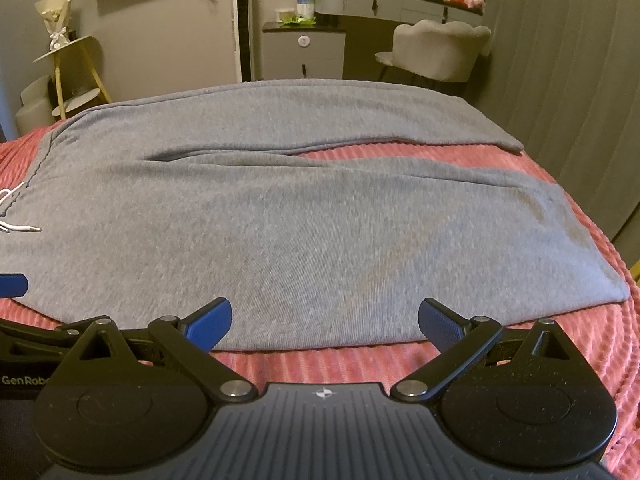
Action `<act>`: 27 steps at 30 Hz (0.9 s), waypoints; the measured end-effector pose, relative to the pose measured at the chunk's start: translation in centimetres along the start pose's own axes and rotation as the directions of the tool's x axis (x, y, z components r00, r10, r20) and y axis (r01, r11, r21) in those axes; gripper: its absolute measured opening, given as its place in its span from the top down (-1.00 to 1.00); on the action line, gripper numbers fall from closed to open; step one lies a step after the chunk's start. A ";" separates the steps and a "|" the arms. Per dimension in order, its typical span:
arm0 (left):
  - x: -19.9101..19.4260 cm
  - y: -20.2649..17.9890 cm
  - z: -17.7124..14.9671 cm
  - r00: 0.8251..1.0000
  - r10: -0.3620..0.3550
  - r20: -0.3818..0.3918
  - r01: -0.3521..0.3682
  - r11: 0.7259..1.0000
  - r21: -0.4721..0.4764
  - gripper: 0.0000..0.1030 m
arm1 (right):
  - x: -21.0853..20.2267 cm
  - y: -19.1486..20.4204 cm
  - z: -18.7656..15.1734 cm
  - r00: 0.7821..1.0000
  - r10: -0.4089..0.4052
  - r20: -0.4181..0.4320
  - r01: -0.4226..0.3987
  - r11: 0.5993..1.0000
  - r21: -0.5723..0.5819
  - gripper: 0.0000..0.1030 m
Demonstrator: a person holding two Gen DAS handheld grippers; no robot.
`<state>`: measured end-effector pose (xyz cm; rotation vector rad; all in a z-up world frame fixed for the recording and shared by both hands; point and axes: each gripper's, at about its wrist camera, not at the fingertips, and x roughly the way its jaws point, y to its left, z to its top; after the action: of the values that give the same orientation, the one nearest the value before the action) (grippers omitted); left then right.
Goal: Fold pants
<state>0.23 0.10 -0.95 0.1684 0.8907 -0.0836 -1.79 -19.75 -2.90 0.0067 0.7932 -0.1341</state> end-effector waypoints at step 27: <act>2.4 2.7 2.8 0.996 0.083 0.013 -0.082 0.993 -0.088 -1.00 | 6.0 -2.7 3.2 0.953 0.260 -0.157 -0.222 0.949 0.224 -0.94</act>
<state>4.29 2.26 -0.83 0.1227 0.8682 0.0308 4.29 -23.31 -4.83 0.3146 0.9550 0.0202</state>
